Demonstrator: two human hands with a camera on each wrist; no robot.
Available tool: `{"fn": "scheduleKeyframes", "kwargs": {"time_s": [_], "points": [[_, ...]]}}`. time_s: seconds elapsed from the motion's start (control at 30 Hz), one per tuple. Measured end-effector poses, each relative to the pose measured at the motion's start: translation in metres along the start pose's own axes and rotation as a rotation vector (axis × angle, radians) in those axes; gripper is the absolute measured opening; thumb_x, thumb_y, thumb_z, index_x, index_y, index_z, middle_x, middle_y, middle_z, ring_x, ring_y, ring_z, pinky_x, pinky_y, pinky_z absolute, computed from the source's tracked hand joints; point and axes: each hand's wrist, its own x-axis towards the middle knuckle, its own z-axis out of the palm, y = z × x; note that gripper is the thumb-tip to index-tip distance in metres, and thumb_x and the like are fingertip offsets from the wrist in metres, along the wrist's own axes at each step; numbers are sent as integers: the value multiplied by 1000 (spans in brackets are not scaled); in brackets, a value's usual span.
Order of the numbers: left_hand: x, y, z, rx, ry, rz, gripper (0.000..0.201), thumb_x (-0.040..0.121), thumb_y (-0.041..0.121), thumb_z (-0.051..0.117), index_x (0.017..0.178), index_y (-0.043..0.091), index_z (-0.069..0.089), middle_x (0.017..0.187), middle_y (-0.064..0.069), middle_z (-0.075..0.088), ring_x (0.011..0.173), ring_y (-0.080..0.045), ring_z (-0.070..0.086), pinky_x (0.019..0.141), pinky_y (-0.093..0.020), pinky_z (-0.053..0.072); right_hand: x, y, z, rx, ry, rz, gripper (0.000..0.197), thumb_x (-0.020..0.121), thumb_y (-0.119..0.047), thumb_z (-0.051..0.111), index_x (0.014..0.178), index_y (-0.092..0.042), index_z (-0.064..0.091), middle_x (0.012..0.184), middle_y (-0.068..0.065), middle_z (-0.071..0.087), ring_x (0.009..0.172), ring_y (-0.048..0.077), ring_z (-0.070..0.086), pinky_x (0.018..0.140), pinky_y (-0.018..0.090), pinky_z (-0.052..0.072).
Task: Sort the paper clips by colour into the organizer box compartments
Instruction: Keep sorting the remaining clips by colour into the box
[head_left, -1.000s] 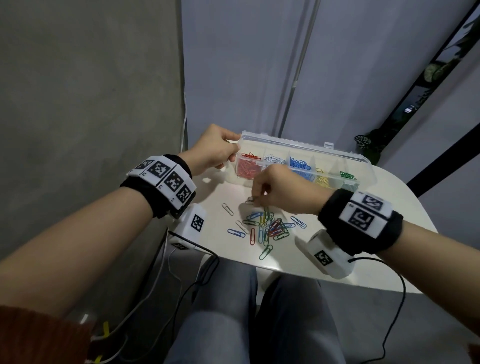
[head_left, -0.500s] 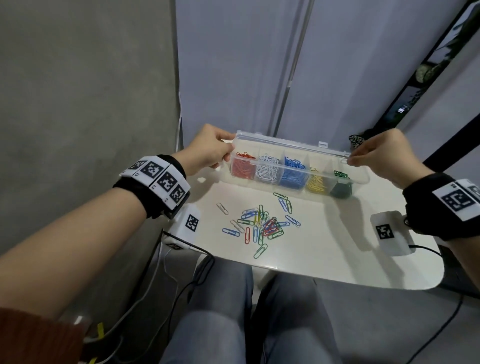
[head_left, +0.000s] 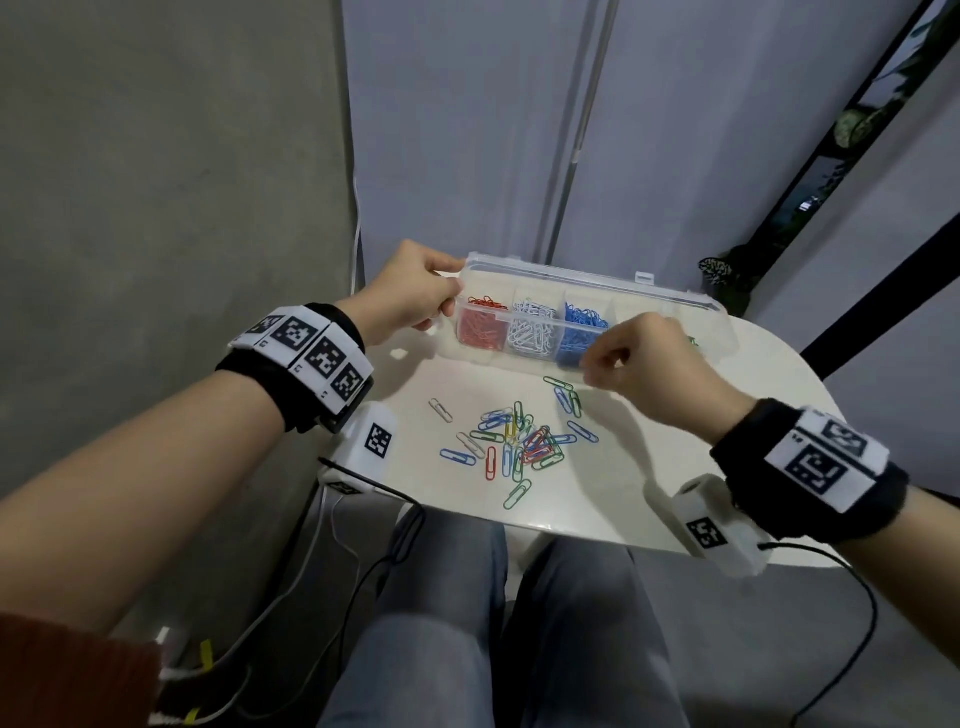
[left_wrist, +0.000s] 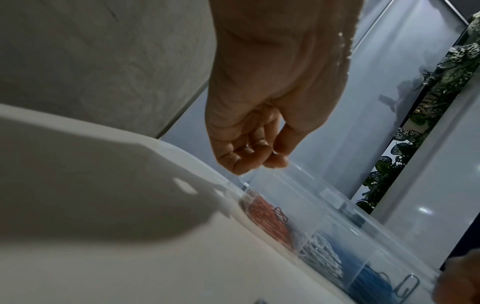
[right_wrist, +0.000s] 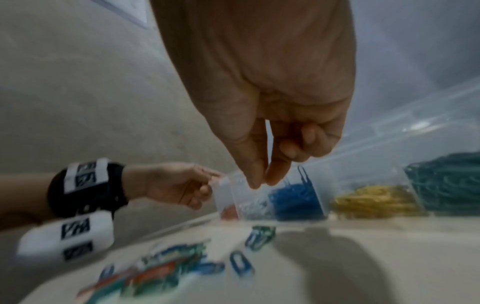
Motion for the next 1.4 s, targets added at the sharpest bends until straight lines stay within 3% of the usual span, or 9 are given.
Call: {"fn": "scheduleKeyframes", "kwargs": {"time_s": [0.17,0.3,0.4,0.63,0.87,1.0,1.1,1.27,1.4], "points": [[0,0,0,-7,-9,-2,38,97,6,52,135,7,53,60,-6,52,47,-13,36,45,-23,33,1,-6,15,-200,-169,-97,26,82,-6,63,105,-12,73,99,10,72,92,31,63,77,32,48],[0,0,0,-6,-13,-10,39,97,7,51,136,8,54,58,-5,51,47,-13,35,44,-21,33,4,-5,22,-279,-308,-61,10,79,-10,62,70,-9,58,79,10,59,76,30,54,63,32,41],[1,0,0,-12,-16,-14,38,97,7,51,135,8,54,58,-4,50,47,-13,34,46,-23,32,8,-3,19,-206,-293,-10,5,75,-2,65,70,-5,66,74,12,67,70,28,56,62,32,48],[0,-1,0,-20,-13,-9,39,97,6,52,135,7,54,57,-4,50,45,-12,34,43,-21,31,6,-2,19,-171,-292,50,41,75,5,60,41,-16,52,42,-4,48,44,8,41,51,23,37],[1,-1,0,-16,-15,-7,36,97,6,52,133,8,57,56,-4,51,46,-12,34,44,-22,30,-2,-9,11,-136,-198,-123,23,81,0,52,85,-9,73,67,-1,61,65,26,51,60,32,44],[0,0,0,-11,-14,-16,37,97,7,52,134,8,56,56,-3,51,46,-12,35,44,-22,31,3,-5,11,-312,-318,-150,21,83,-11,52,62,-8,54,52,3,41,59,27,35,56,36,42],[1,-1,0,-13,-9,-20,38,96,7,53,134,8,55,57,-3,52,44,-11,36,46,-24,32,0,11,1,-254,-338,-97,19,79,-3,55,72,-6,72,66,9,66,62,28,52,63,35,47],[0,0,-1,-22,-16,-5,34,96,6,53,130,10,58,58,-4,51,50,-14,35,50,-26,33,-18,31,-8,-126,-229,-50,9,81,-5,70,86,-9,77,71,-9,62,60,1,51,58,8,39],[-1,1,0,-32,-20,3,33,97,4,51,129,9,59,58,-6,50,50,-15,32,47,-24,30,-22,32,-11,-145,-288,-1,25,73,-24,82,80,-4,70,73,5,69,65,20,60,64,30,48]]}}
